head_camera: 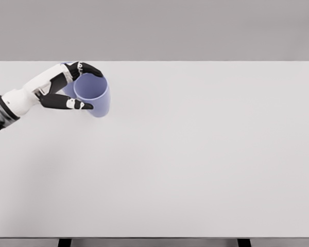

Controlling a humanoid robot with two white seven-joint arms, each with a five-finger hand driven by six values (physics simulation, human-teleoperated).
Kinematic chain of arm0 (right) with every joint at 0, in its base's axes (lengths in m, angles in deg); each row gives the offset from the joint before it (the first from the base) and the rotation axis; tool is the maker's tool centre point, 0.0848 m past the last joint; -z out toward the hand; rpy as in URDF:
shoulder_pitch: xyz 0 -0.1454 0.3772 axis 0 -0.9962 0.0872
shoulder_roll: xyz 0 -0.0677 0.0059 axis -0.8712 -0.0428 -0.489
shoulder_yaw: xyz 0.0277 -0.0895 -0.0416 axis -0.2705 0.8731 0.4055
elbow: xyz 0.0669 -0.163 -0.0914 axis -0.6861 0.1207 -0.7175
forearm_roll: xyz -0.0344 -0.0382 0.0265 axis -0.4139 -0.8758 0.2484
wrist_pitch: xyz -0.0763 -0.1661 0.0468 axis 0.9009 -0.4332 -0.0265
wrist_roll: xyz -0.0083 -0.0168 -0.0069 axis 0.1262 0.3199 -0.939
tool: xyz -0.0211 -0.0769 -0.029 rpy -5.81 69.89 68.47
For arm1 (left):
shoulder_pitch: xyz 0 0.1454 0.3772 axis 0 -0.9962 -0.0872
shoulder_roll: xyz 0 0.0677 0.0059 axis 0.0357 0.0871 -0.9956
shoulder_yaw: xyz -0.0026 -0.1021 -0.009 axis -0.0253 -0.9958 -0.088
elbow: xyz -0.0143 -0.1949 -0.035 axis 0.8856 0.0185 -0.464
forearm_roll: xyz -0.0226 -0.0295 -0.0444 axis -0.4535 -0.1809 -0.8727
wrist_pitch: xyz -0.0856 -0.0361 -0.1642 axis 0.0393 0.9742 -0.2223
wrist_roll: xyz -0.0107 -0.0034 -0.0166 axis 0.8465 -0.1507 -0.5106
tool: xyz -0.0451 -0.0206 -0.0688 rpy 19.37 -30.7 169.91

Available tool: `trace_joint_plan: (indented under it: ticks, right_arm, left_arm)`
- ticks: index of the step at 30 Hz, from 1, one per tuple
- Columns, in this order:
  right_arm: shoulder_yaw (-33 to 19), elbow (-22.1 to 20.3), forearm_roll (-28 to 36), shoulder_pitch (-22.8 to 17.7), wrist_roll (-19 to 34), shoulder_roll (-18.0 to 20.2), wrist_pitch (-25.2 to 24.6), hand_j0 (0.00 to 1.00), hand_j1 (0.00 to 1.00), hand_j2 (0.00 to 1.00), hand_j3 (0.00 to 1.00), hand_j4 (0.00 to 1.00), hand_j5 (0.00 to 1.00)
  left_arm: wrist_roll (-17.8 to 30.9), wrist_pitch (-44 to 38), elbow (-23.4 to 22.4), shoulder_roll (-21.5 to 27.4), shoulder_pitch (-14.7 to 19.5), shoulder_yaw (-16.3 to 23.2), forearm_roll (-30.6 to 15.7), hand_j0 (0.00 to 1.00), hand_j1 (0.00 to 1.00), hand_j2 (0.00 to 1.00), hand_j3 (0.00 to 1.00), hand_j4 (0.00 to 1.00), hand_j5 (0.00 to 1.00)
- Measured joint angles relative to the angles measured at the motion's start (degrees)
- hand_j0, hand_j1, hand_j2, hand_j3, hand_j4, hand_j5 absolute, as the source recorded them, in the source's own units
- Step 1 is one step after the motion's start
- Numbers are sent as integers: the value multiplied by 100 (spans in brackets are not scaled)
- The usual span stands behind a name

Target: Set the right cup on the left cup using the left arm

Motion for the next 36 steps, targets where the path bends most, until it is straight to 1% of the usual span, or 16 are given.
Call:
trace_joint_plan:
  ticks: [11,15,22,28,36]
  right_arm:
    - [0,0,0,0,0,0,0,100,100,100,100,100,100]
    - [0,0,0,0,0,0,0,100,100,100,100,100,100]
    - [0,-1,0,0,0,0,0,100,100,100,100,100,100]
    - [0,-1,0,0,0,0,0,100,100,100,100,100,100]
    - [0,-1,0,0,0,0,0,100,100,100,100,100,100]
  left_arm:
    - [0,-1,-270,-2,264,-2,-44,69,69,69,69,69,69]
    - [0,-1,-352,-2,448,1,-92,69,69,69,69,69,69]
    - [1,2,-564,-2,633,4,-108,69,69,69,69,69,69]
    - [1,3,-678,31,685,2,-111,69,69,69,69,69,69]
    - [0,5,-869,123,923,2,-120,69,69,69,69,69,69]
